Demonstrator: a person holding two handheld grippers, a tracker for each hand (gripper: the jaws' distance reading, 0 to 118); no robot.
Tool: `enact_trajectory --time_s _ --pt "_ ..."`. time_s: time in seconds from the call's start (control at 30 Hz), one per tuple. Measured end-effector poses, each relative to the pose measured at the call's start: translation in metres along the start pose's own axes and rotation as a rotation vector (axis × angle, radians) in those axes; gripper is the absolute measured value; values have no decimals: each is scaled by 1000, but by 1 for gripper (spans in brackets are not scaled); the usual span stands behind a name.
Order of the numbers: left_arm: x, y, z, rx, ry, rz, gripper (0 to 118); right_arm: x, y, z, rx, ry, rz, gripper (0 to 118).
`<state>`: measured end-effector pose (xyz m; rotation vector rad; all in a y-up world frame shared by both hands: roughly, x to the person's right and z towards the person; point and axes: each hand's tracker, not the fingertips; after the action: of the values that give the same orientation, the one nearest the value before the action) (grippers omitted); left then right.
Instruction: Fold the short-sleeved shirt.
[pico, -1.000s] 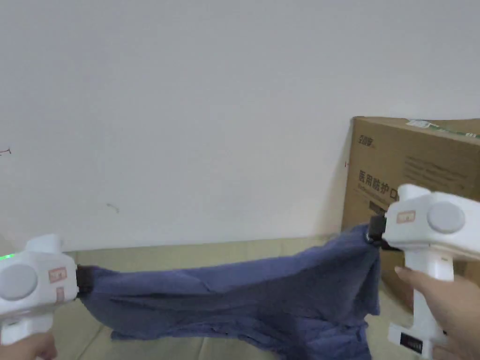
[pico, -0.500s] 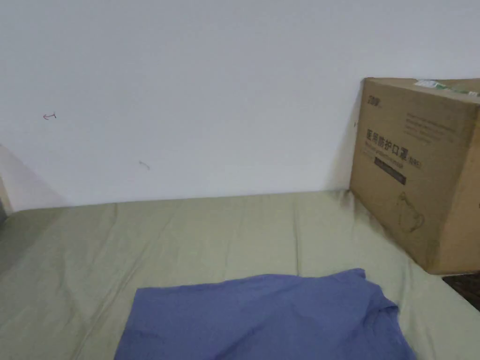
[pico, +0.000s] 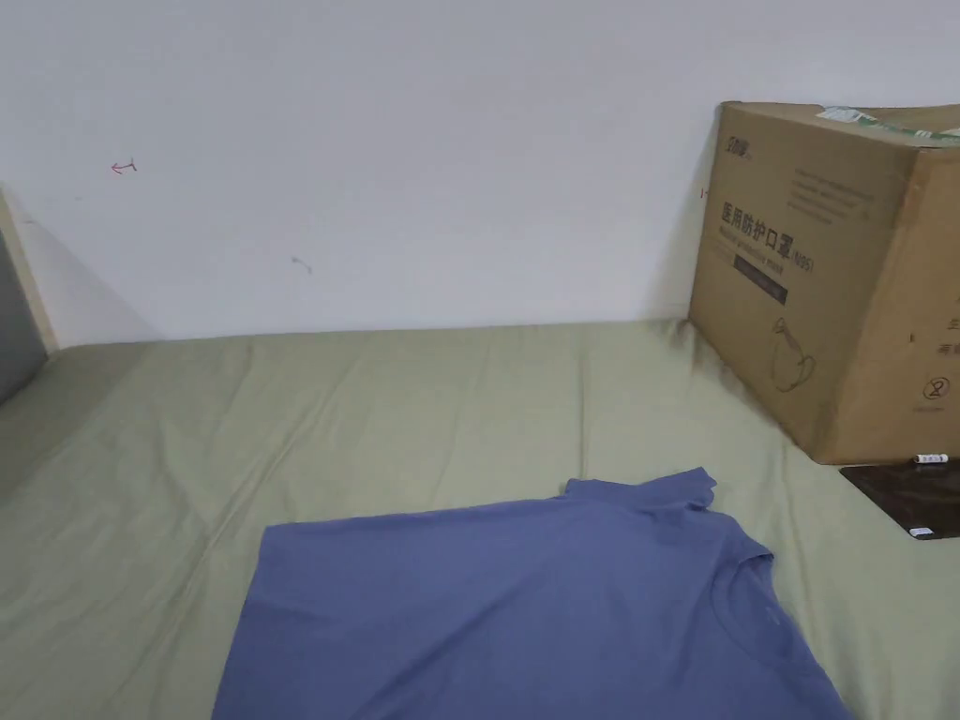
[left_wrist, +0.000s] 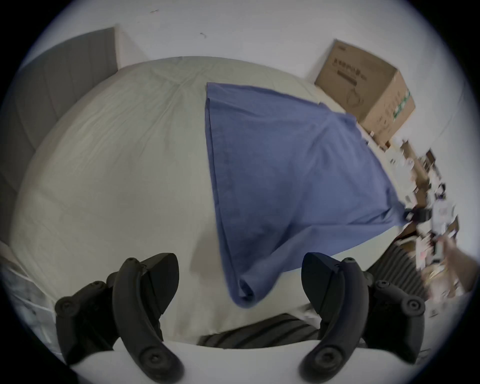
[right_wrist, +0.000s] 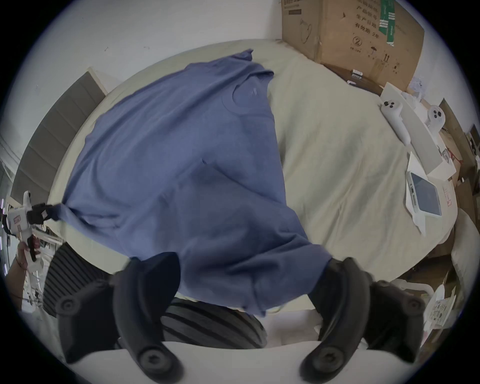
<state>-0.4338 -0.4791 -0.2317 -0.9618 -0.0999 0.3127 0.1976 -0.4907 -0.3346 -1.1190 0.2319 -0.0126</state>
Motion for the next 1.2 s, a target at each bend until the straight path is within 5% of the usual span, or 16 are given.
enact_trajectory --time_s 0.17,0.37,0.43,0.47,0.53,0.57,0.6,0.7,0.8,0.97,1.07,1.1,1.13,1.2 --pt "21 20 50 213 -2 28 99 -44 16 49 206 57 28 99" --pt "109 24 100 749 121 -90 99 -118 24 108 807 181 31 99" --pt "131 22 108 895 99 -125 95 -144 27 121 980 148 36 93" --pt "142 23 109 940 96 -130 88 -157 28 128 1062 111 38 80" --pt "161 28 111 984 169 -149 35 -176 34 134 1128 6 37 10" --pt "169 33 111 984 203 -148 1 -179 37 137 1136 14 35 3" --pt "173 38 110 991 233 -144 0 -179 41 139 1119 50 34 3" --pt "171 50 112 912 88 -62 0 -177 54 137 1097 43 23 1" --pt "160 67 109 773 116 -56 0 -169 55 140 1066 70 -3 1" --pt "94 98 58 -10 49 74 0 -161 53 135 906 162 -21 1" --pt "55 80 17 -159 134 86 0 -155 50 121 810 182 -7 1" --pt "41 73 6 -196 162 130 2 -153 47 116 788 182 -12 1" --pt "28 63 -4 -214 184 182 20 -150 45 110 760 182 -16 1" --pt "10 50 -23 -241 188 240 102 -148 39 102 718 177 -31 1"
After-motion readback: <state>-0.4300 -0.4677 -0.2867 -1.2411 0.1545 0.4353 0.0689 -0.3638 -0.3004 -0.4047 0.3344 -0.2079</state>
